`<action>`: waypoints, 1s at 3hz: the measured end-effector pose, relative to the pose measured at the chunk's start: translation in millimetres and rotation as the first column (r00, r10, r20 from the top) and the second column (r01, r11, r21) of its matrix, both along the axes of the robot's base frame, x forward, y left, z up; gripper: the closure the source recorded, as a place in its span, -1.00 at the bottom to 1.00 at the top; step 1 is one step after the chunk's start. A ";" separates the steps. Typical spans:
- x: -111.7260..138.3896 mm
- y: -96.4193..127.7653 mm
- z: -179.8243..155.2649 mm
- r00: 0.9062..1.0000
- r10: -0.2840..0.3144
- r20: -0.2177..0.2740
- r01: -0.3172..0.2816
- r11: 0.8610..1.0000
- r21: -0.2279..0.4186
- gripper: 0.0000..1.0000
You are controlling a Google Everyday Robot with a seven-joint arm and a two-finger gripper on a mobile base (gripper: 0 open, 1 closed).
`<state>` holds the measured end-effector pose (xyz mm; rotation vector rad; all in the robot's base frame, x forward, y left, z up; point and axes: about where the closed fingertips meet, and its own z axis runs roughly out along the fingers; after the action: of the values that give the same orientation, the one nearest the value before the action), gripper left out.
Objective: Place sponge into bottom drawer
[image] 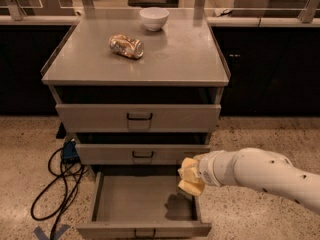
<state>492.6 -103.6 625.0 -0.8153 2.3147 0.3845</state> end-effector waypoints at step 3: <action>57.3 5.7 -98.8 0.999 -0.045 -0.021 0.047 0.995 0.092 1.00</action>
Offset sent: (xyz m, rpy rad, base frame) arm 0.0553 -0.0058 -0.1587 0.1789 0.0976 -0.0393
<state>549.9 -97.9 526.2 -0.7150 2.3105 0.4779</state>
